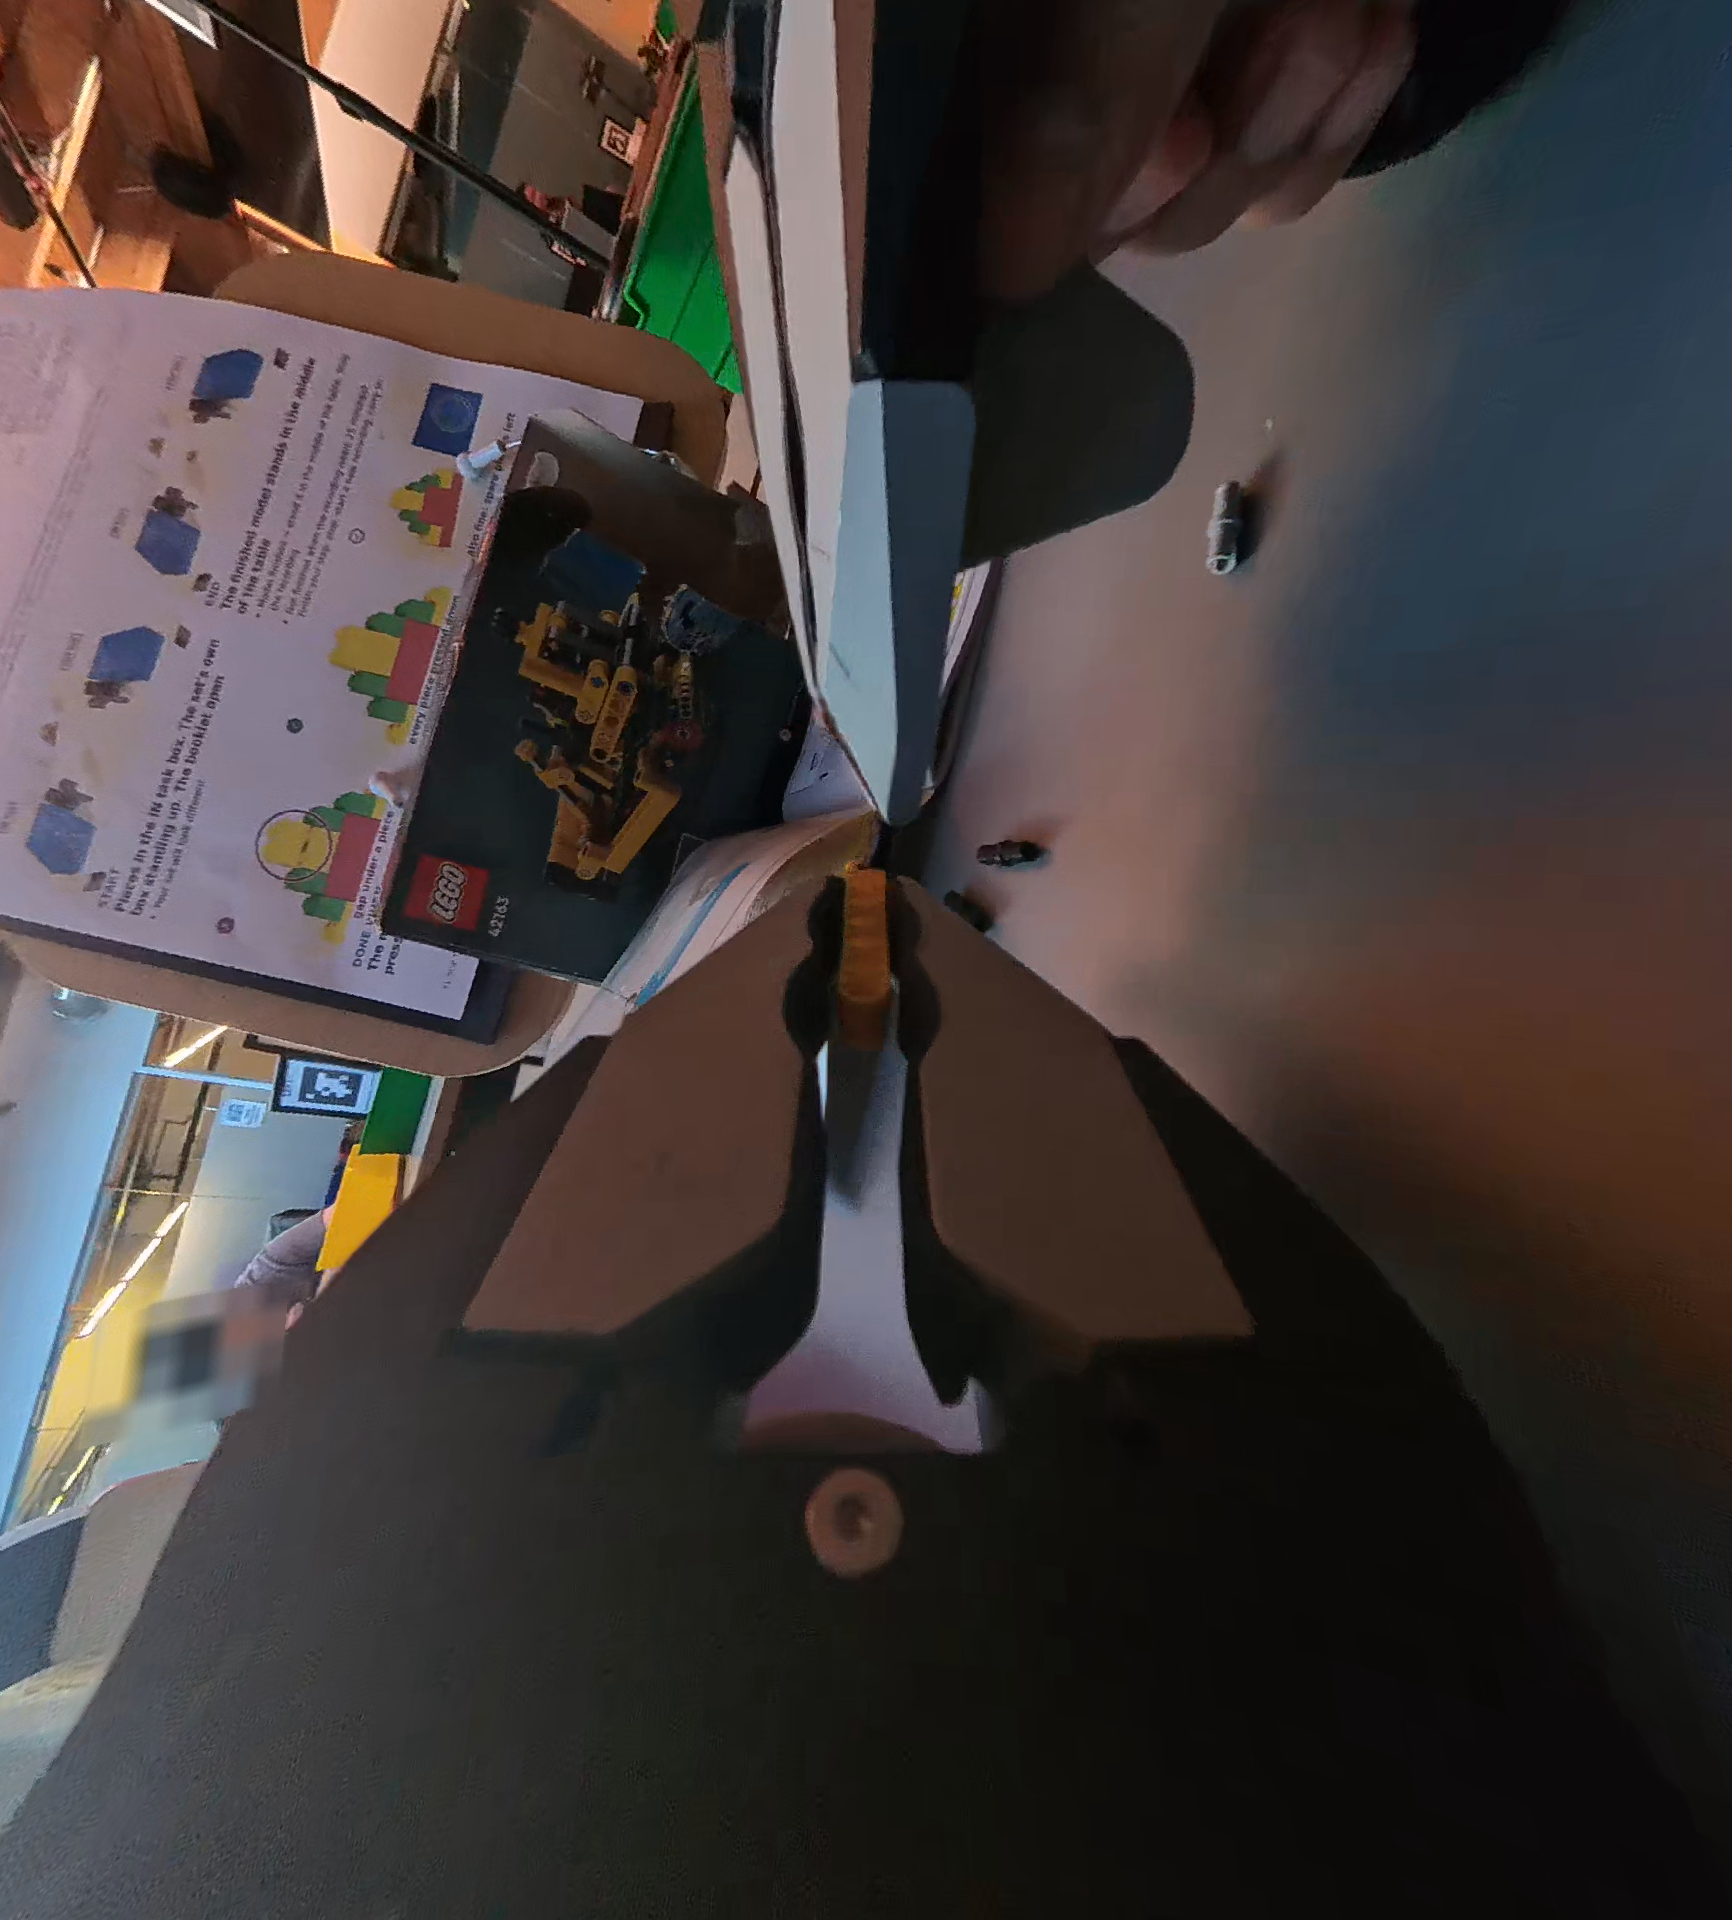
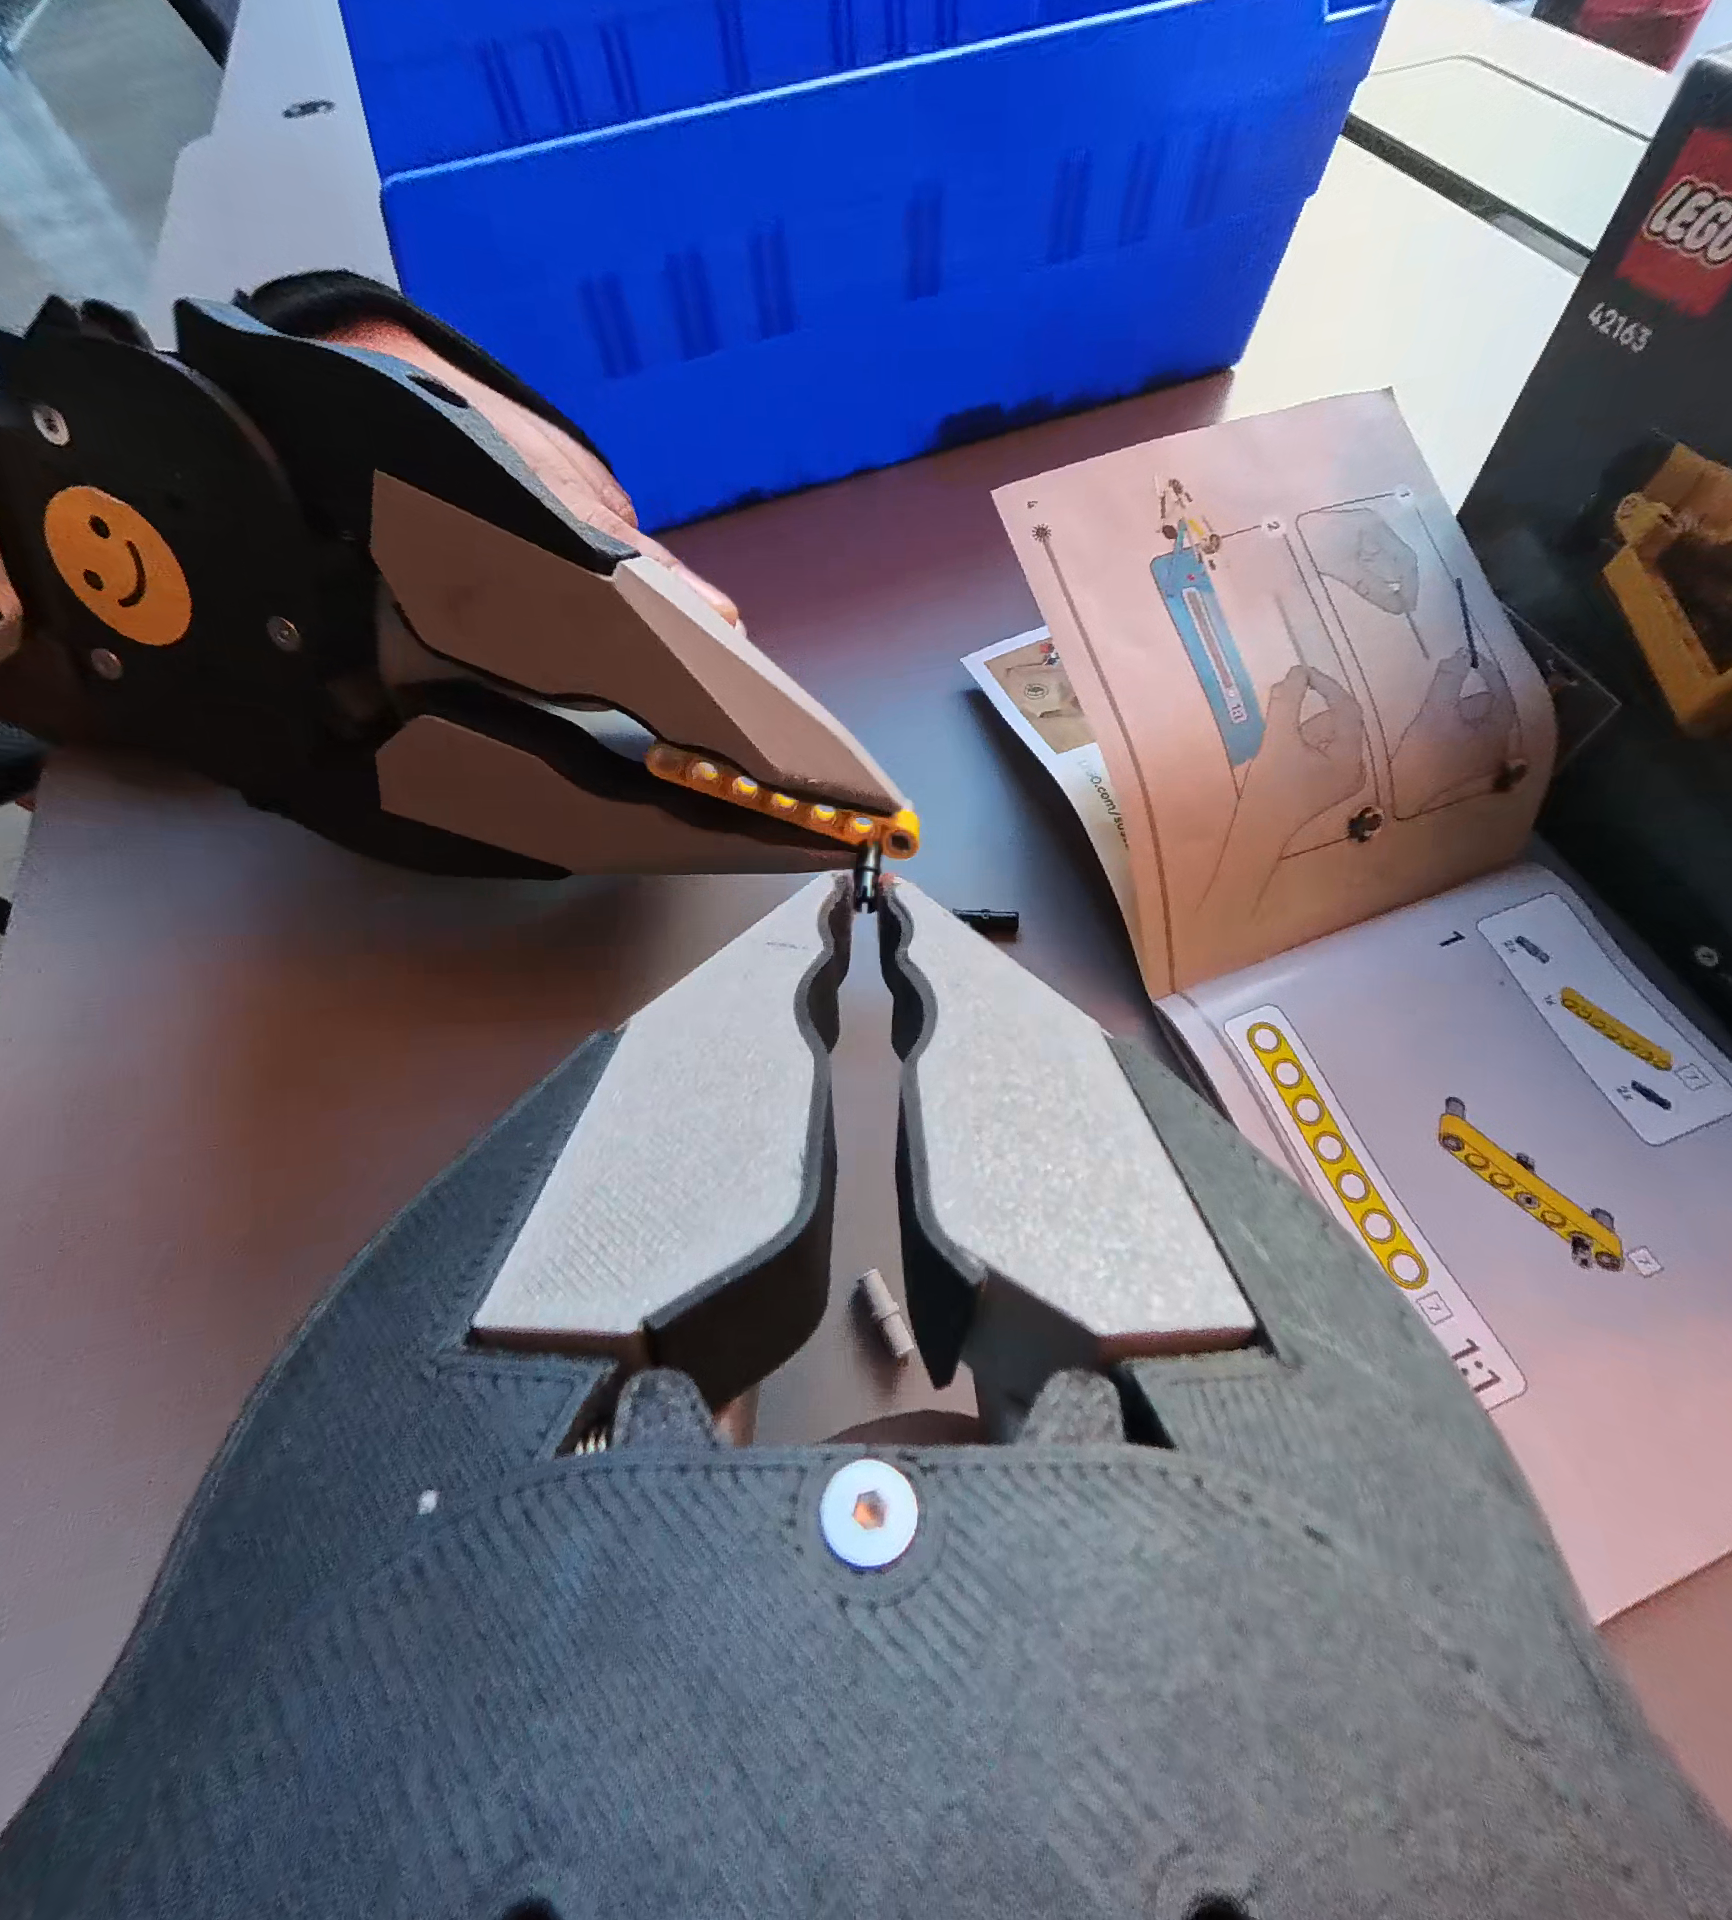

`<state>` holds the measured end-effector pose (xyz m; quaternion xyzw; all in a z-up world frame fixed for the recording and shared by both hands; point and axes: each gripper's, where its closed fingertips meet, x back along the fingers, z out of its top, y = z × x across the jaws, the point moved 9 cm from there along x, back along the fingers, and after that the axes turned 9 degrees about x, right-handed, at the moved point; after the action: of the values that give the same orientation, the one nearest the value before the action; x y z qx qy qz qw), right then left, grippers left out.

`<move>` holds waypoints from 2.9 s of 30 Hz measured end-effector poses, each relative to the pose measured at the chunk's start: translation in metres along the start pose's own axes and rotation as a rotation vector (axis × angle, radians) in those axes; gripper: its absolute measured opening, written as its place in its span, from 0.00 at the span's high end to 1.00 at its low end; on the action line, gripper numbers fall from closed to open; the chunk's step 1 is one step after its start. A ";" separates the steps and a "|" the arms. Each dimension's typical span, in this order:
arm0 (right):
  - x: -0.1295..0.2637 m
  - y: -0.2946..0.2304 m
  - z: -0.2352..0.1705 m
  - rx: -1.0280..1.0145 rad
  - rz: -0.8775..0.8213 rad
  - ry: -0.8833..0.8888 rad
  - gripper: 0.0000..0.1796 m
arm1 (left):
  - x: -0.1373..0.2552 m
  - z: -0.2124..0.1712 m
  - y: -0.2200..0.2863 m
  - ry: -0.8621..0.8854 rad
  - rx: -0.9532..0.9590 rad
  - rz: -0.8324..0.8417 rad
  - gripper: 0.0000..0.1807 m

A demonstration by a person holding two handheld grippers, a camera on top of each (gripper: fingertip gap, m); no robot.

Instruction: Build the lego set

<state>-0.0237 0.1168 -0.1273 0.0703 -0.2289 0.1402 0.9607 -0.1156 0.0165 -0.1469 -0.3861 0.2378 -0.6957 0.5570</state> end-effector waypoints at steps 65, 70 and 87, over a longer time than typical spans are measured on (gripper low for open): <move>0.015 0.013 -0.005 -0.028 -0.036 -0.065 0.99 | -0.022 0.006 -0.002 0.041 0.050 -0.087 0.97; 0.012 0.013 -0.008 -0.027 -0.024 -0.095 0.99 | -0.022 0.006 0.000 0.043 0.033 -0.095 0.97; 0.011 0.010 -0.007 -0.009 -0.022 -0.103 0.99 | -0.021 0.006 0.004 0.035 0.007 -0.106 0.97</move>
<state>-0.0146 0.1305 -0.1279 0.0754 -0.2778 0.1247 0.9495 -0.1062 0.0357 -0.1521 -0.3841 0.2243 -0.7316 0.5166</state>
